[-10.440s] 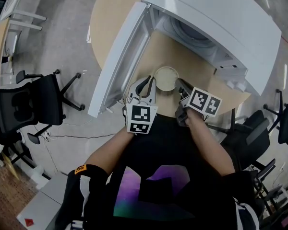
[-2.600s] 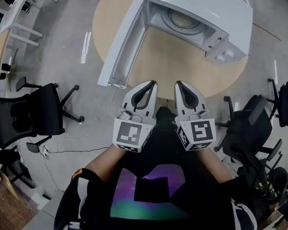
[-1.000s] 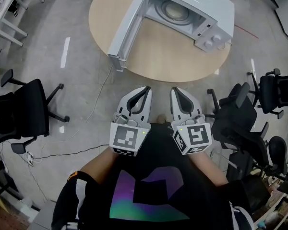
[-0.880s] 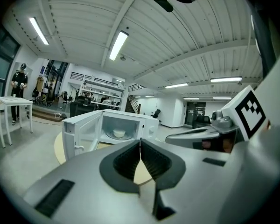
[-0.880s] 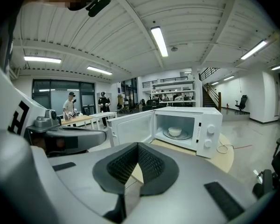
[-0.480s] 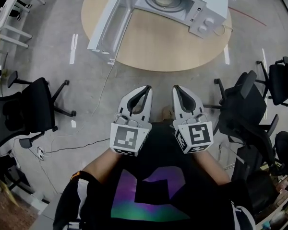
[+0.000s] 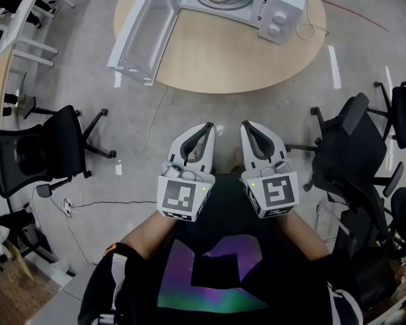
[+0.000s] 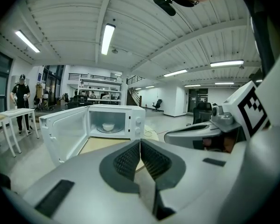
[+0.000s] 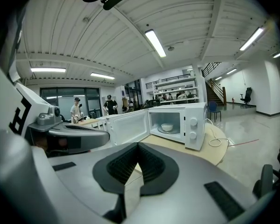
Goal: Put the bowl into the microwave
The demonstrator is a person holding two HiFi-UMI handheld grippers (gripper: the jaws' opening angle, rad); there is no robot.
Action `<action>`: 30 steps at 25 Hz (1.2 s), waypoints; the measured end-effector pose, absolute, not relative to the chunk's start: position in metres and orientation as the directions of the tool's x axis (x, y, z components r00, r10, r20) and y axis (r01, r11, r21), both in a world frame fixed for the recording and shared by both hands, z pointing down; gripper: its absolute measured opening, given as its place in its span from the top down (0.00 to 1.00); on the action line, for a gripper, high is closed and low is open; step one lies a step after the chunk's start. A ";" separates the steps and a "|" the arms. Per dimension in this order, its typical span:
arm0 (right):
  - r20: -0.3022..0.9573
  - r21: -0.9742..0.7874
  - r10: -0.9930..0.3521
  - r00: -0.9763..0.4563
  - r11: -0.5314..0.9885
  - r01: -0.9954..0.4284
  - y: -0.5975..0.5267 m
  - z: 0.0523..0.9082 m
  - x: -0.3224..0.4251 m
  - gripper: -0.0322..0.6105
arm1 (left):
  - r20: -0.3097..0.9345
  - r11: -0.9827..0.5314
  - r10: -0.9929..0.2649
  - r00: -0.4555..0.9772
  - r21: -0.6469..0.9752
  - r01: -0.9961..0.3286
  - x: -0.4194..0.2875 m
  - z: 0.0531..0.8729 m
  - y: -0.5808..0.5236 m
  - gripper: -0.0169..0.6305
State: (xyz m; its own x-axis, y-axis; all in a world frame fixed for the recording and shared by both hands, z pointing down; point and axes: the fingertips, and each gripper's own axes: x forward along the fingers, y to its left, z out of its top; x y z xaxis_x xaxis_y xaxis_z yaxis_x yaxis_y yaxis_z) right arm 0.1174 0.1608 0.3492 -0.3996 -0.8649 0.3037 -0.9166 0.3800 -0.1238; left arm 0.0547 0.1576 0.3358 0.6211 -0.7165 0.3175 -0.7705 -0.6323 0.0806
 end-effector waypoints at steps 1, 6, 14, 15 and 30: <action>0.307 -0.126 -0.861 -0.405 0.385 -0.914 0.164 0.351 0.122 0.92 | 0.321 -0.630 -0.719 0.617 0.074 -0.773 0.060 0.337 0.161 0.89; 0.317 -0.134 -0.845 -0.430 0.409 -0.903 0.175 0.359 0.145 0.92 | 0.331 -0.604 -0.740 0.586 0.057 -0.795 0.081 0.342 0.175 0.89; 0.322 -0.123 -0.820 -0.474 0.460 -0.879 0.188 0.376 0.160 0.92 | 0.327 -0.554 -0.776 0.539 0.055 -0.831 0.091 0.363 0.194 0.90; 0.326 -0.122 -0.817 -0.475 0.462 -0.878 0.190 0.378 0.160 0.92 | 0.341 -0.550 -0.774 0.534 0.057 -0.833 0.091 0.366 0.197 0.89; 0.366 -0.116 -0.810 -0.458 0.449 -0.886 0.208 0.390 0.163 0.92 | 0.310 -0.573 -0.762 0.569 0.089 -0.815 0.100 0.372 0.209 0.90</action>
